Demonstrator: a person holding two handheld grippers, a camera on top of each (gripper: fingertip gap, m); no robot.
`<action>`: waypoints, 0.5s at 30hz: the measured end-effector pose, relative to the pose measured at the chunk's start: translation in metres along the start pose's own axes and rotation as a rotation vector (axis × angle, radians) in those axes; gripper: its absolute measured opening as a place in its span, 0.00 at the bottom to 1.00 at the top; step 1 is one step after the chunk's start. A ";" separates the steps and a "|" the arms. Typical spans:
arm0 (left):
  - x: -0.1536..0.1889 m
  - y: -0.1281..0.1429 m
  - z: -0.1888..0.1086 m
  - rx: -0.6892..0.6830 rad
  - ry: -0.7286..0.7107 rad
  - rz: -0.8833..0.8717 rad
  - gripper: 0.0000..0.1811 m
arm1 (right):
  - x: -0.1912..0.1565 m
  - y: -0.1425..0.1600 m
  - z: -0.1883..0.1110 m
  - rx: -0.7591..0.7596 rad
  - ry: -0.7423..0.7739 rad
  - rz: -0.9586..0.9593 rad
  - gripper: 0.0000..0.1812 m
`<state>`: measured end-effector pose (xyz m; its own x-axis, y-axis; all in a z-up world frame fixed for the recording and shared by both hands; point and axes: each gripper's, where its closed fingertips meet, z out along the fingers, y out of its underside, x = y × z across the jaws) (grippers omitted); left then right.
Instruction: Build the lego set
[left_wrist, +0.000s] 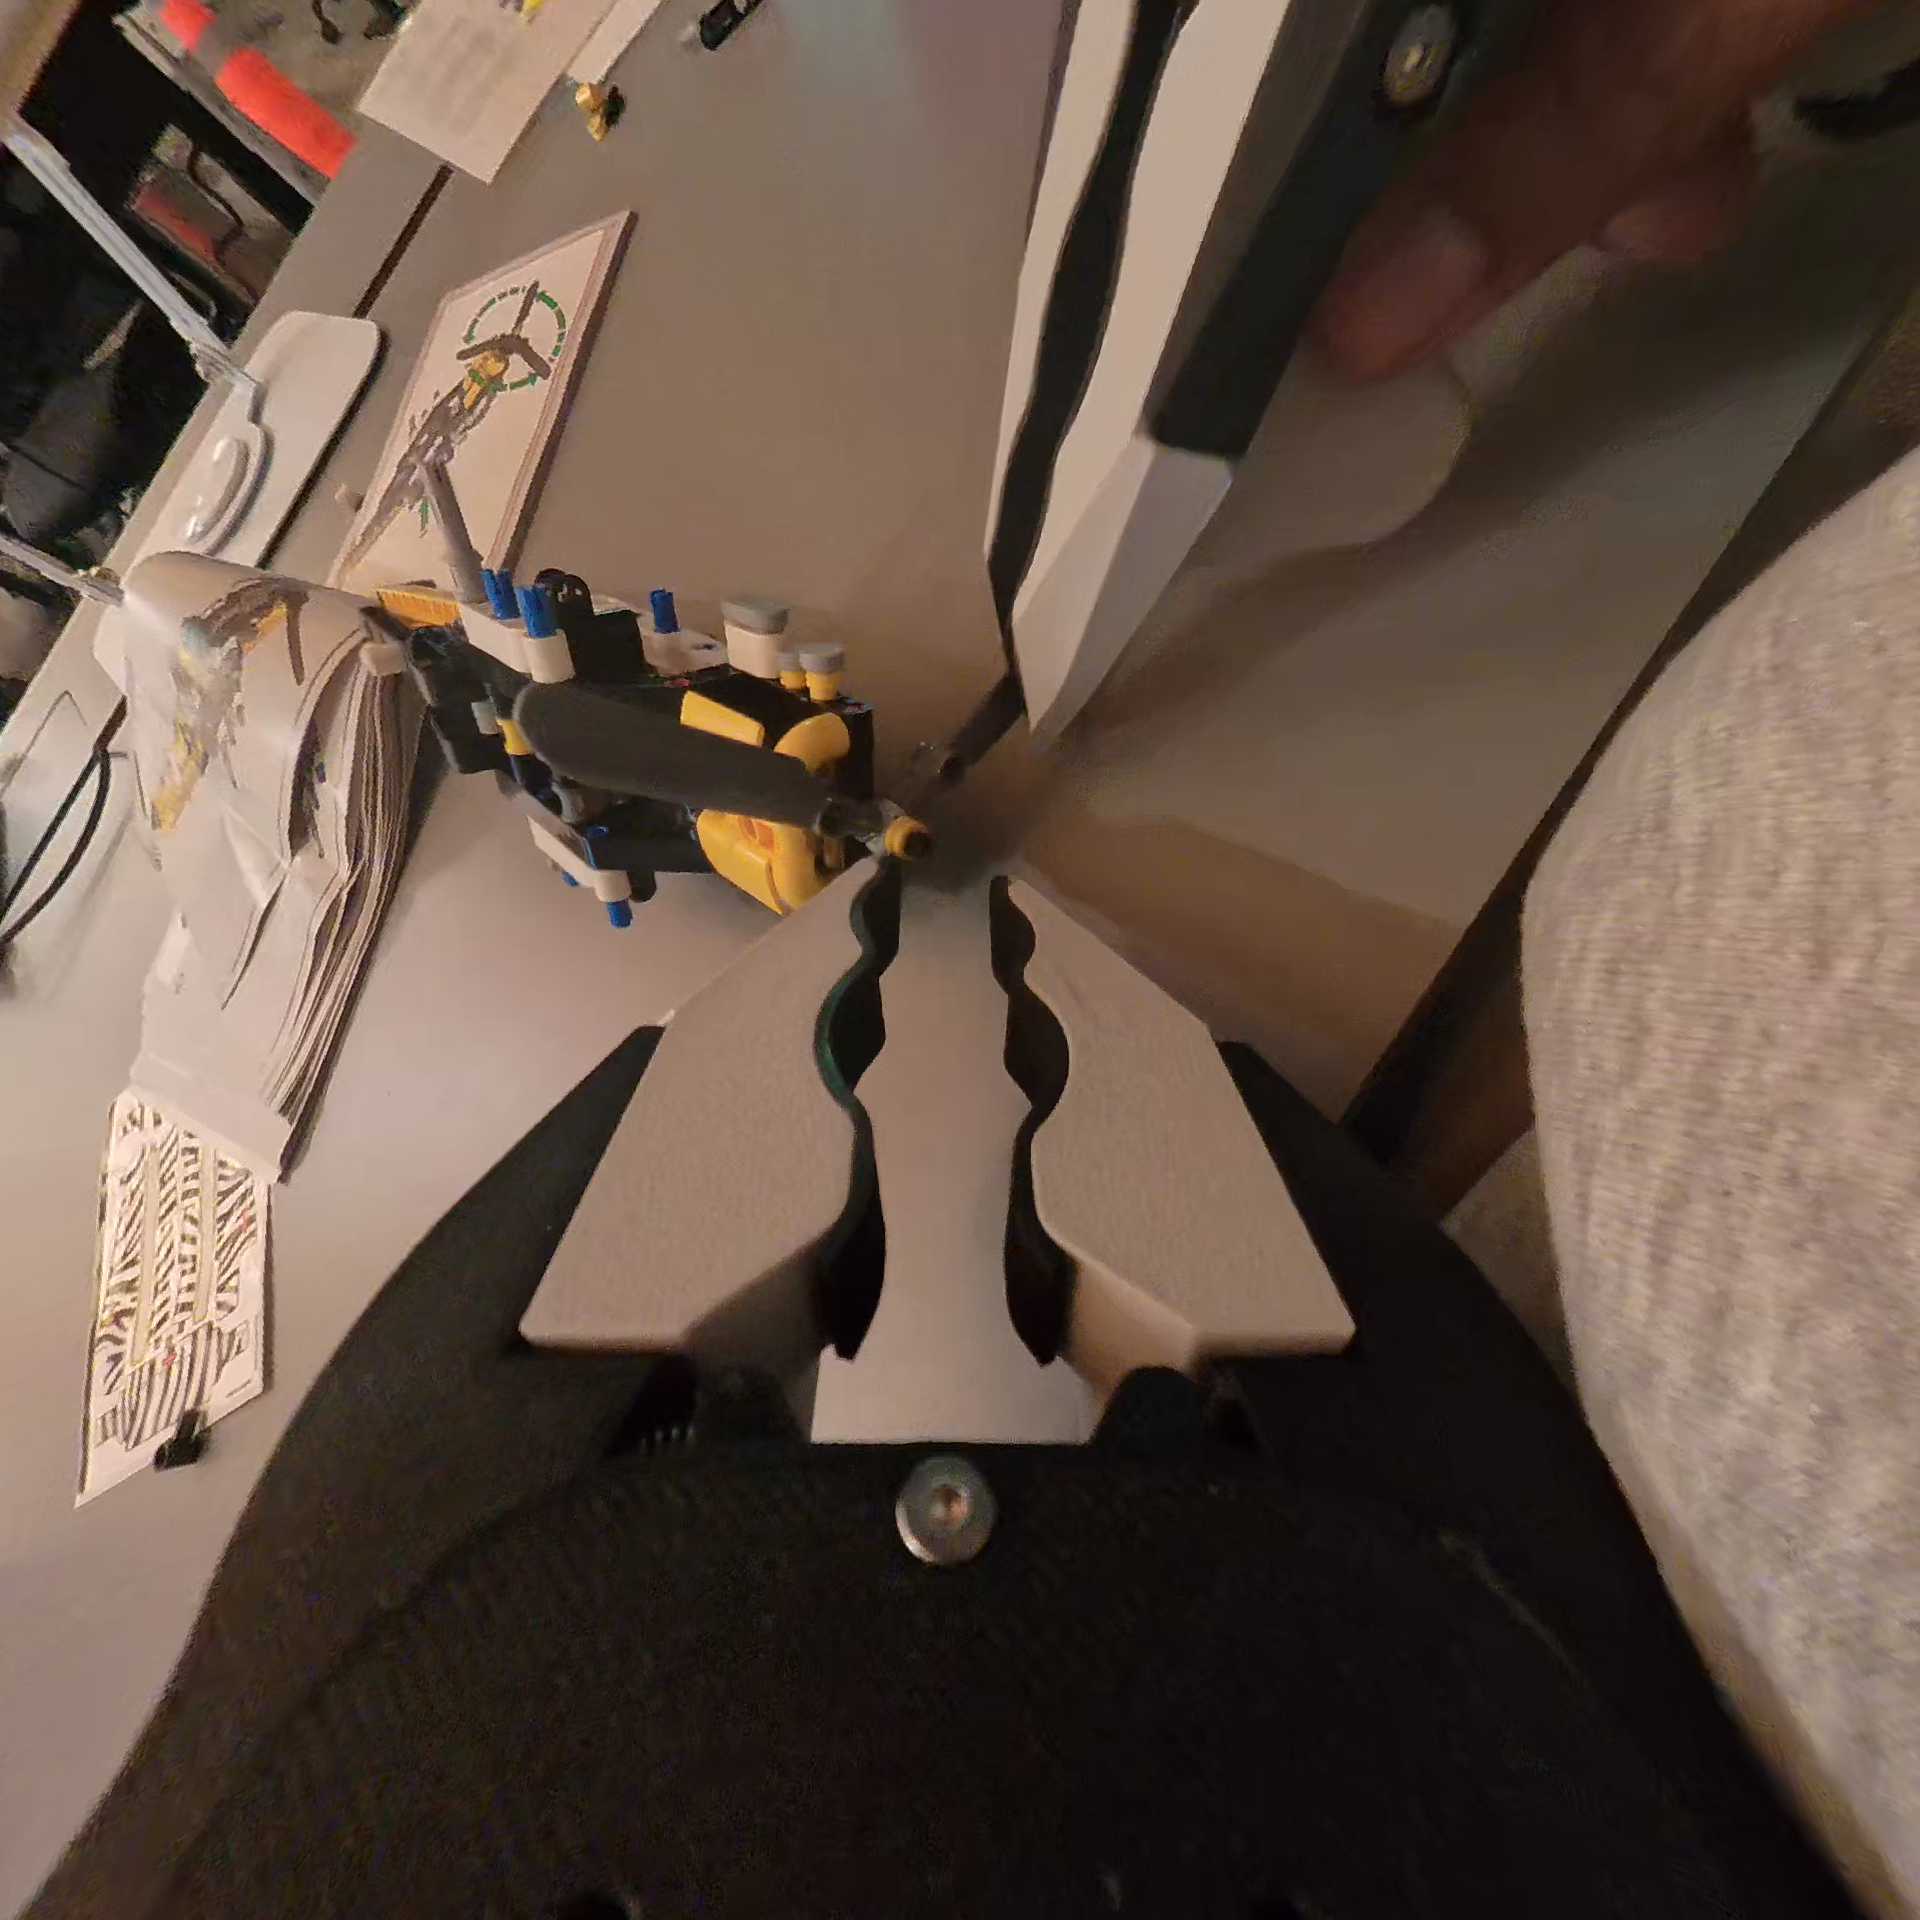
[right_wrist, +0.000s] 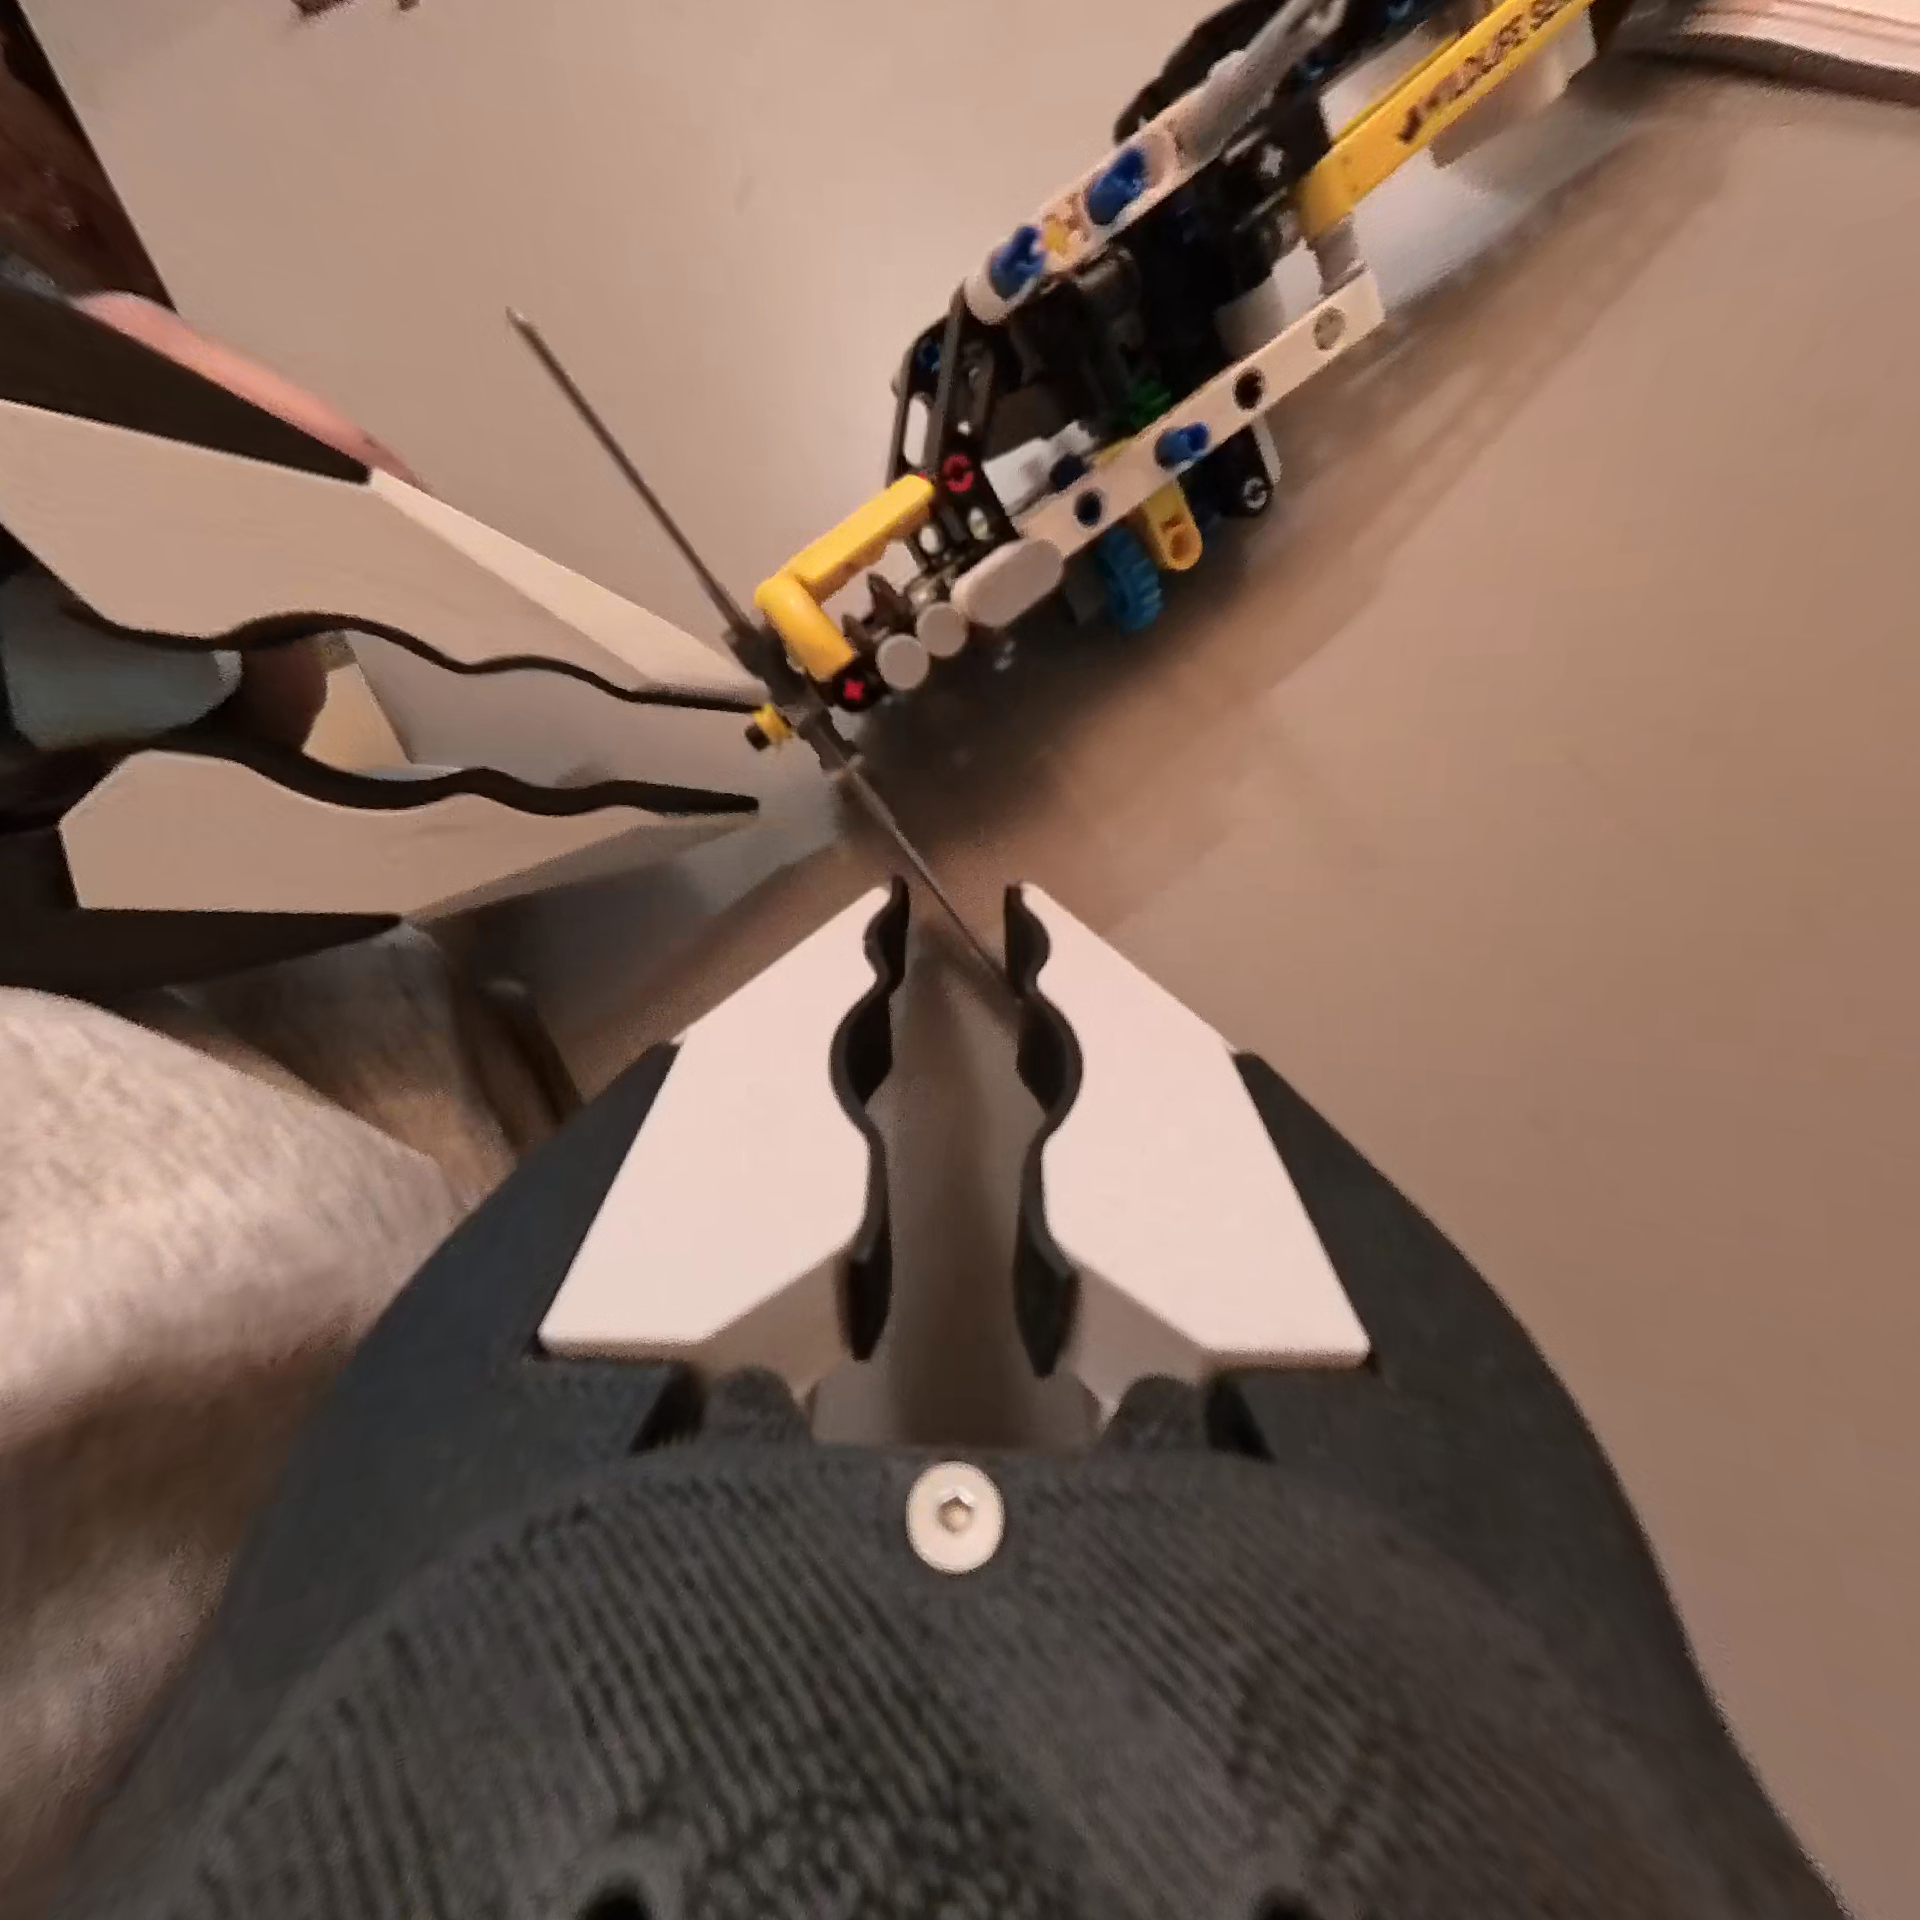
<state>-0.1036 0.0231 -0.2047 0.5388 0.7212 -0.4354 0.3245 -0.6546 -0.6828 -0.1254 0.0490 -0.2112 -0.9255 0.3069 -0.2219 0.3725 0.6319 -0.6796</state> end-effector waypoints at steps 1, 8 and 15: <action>0.000 0.000 -0.002 0.004 0.000 0.001 0.08 | 0.001 0.001 -0.004 0.010 0.000 0.004 0.09; -0.014 -0.001 -0.017 0.061 -0.027 -0.014 0.07 | 0.016 0.000 -0.029 0.129 0.041 0.054 0.09; -0.031 0.002 -0.027 0.101 -0.029 -0.112 0.07 | 0.026 -0.006 -0.040 0.232 0.077 0.117 0.11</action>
<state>-0.0985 -0.0072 -0.1765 0.4806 0.7955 -0.3690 0.3005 -0.5448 -0.7829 -0.1489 0.0812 -0.1846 -0.8660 0.4271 -0.2601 0.4425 0.4122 -0.7965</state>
